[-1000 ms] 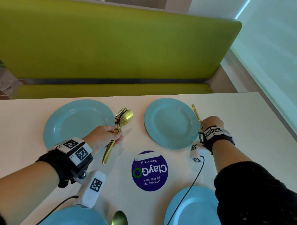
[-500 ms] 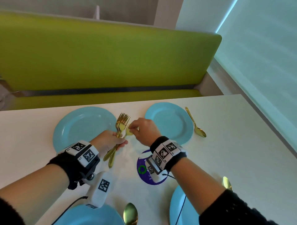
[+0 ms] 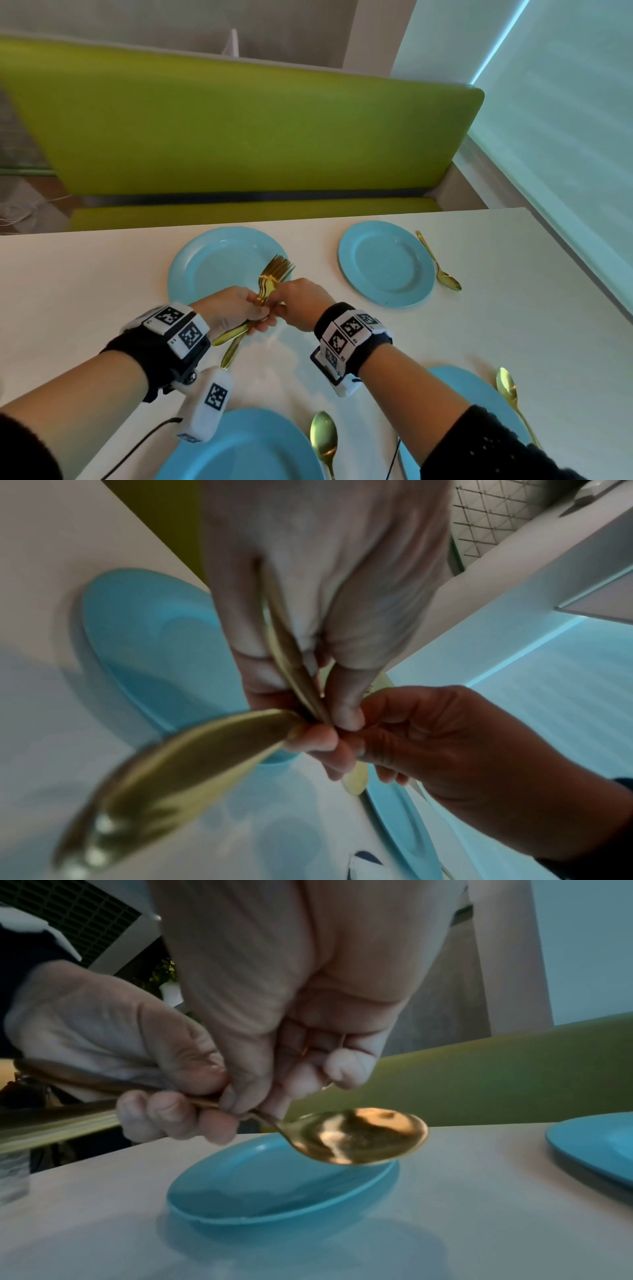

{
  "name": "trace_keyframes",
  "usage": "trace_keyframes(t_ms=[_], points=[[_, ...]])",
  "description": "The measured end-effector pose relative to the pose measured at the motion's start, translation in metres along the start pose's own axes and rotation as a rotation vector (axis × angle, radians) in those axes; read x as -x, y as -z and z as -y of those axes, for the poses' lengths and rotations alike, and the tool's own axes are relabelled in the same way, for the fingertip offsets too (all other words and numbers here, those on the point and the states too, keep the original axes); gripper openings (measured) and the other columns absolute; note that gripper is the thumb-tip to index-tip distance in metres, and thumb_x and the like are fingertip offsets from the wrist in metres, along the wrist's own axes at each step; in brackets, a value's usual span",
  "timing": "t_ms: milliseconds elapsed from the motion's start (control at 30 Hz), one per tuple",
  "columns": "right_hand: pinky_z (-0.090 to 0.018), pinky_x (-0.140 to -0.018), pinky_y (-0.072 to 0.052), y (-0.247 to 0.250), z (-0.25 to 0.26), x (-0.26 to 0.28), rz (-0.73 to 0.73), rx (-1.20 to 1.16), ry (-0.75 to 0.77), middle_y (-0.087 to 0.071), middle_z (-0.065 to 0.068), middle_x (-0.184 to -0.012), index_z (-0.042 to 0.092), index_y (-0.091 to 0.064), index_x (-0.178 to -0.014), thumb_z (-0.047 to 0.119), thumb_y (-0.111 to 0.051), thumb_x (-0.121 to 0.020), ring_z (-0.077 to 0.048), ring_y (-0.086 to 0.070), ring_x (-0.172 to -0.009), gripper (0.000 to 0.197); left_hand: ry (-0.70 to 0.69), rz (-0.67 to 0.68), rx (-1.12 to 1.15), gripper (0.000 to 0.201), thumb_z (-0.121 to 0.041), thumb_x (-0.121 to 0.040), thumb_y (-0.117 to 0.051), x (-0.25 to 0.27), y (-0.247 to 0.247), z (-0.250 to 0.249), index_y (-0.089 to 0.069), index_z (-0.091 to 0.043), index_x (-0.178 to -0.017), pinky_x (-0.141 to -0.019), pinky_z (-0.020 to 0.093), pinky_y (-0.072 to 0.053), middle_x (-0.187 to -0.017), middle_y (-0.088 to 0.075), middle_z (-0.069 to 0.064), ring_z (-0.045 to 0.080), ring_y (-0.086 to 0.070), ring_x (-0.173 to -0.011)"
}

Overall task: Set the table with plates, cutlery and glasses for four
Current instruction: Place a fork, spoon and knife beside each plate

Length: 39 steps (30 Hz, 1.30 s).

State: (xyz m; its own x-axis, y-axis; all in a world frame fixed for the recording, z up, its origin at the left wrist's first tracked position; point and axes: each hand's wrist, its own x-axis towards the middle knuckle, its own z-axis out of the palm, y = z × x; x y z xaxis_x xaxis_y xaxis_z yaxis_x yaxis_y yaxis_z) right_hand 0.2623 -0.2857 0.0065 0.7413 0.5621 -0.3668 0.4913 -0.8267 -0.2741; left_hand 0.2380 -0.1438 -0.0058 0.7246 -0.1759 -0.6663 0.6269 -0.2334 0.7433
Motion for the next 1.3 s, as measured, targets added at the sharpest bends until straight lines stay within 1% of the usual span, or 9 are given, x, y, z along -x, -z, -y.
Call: trace_keyframes(t_ms=[233,467,633,733,867,967,1067,1200,1300], points=[[-0.035,-0.090,-0.046,-0.010,-0.014,-0.009,-0.017,-0.047,-0.060,-0.062,-0.005,-0.114,0.016,-0.069,-0.106,0.016,-0.051,-0.092,-0.025,-0.055,-0.109,0.023,0.004,-0.212,-0.048,0.031,-0.006,-0.092,-0.054,-0.001,0.019,0.011,-0.062,-0.004,-0.063,-0.061,0.027,-0.046,-0.059,-0.066,0.009,0.020,-0.054,-0.057],[-0.023,-0.081,-0.046,-0.009,-0.051,-0.028,-0.213,-0.374,-0.429,-0.070,-0.005,-0.105,0.012,-0.072,-0.098,0.017,-0.057,-0.089,-0.022,-0.063,-0.101,0.018,0.019,-0.344,0.049,0.022,-0.007,-0.095,-0.050,0.000,0.051,0.010,-0.060,0.000,-0.076,-0.041,0.013,-0.043,-0.067,-0.062,0.006,0.009,-0.051,-0.046],[-0.031,-0.096,-0.047,-0.012,-0.058,-0.045,-0.067,-0.407,-0.650,-0.060,-0.009,-0.128,0.012,-0.059,-0.125,0.017,-0.051,-0.093,-0.025,-0.056,-0.118,0.033,0.010,-0.326,0.085,0.025,-0.005,-0.094,-0.049,-0.001,0.054,0.015,-0.059,0.000,-0.071,-0.049,0.017,-0.041,-0.058,-0.061,0.004,0.013,-0.047,-0.049],[-0.032,-0.097,-0.047,-0.010,-0.054,-0.048,0.001,-0.137,-0.556,-0.054,-0.007,-0.133,0.018,-0.046,-0.136,0.018,-0.044,-0.097,-0.026,-0.054,-0.121,0.039,0.007,-0.311,0.092,0.033,-0.005,-0.095,-0.047,-0.003,0.053,0.017,-0.056,-0.003,-0.063,-0.044,0.016,-0.040,-0.048,-0.058,0.000,0.009,-0.045,-0.040],[-0.027,-0.083,-0.049,-0.020,-0.054,-0.061,0.068,-0.069,-0.555,-0.062,-0.003,-0.118,0.019,-0.051,-0.129,0.021,-0.048,-0.093,-0.024,-0.061,-0.109,0.037,0.014,-0.318,0.105,0.032,-0.009,-0.095,-0.047,-0.007,0.056,0.017,-0.059,-0.003,-0.067,-0.052,0.020,-0.039,-0.042,-0.060,-0.004,0.014,-0.045,-0.050],[-0.025,-0.064,-0.043,-0.028,-0.054,-0.072,0.090,-0.035,-0.628,-0.053,0.002,-0.087,0.021,-0.059,-0.120,0.024,-0.052,-0.088,-0.023,-0.059,-0.086,0.032,0.012,-0.329,0.144,0.031,-0.009,-0.095,-0.047,-0.008,0.056,0.017,-0.059,-0.003,-0.068,-0.056,0.023,-0.040,-0.044,-0.062,-0.003,0.017,-0.046,-0.056],[-0.027,-0.066,-0.040,-0.032,-0.057,-0.076,0.035,-0.072,-0.649,-0.042,0.003,-0.071,0.021,-0.062,-0.111,0.025,-0.049,-0.087,-0.024,-0.051,-0.075,0.028,0.011,-0.334,0.161,0.031,-0.009,-0.096,-0.046,-0.009,0.056,0.016,-0.059,-0.003,-0.068,-0.056,0.023,-0.039,-0.043,-0.062,-0.003,0.016,-0.045,-0.055],[-0.019,-0.058,-0.041,-0.027,-0.053,-0.075,0.115,0.008,-0.574,-0.052,0.004,-0.079,0.021,-0.062,-0.116,0.024,-0.051,-0.088,-0.024,-0.058,-0.083,0.029,-0.005,-0.335,0.176,0.031,-0.010,-0.096,-0.047,-0.008,0.057,0.016,-0.059,-0.003,-0.068,-0.056,0.023,-0.039,-0.050,-0.062,0.000,0.016,-0.045,-0.054],[-0.025,-0.068,-0.043,-0.024,-0.050,-0.076,0.074,0.034,-0.600,-0.042,0.001,-0.071,0.022,-0.063,-0.111,0.029,-0.050,-0.087,-0.025,-0.050,-0.076,0.028,-0.024,-0.326,0.202,0.027,-0.010,-0.095,-0.047,-0.007,0.056,0.016,-0.059,-0.002,-0.072,-0.049,0.019,-0.040,-0.055,-0.062,0.002,0.014,-0.046,-0.051]])
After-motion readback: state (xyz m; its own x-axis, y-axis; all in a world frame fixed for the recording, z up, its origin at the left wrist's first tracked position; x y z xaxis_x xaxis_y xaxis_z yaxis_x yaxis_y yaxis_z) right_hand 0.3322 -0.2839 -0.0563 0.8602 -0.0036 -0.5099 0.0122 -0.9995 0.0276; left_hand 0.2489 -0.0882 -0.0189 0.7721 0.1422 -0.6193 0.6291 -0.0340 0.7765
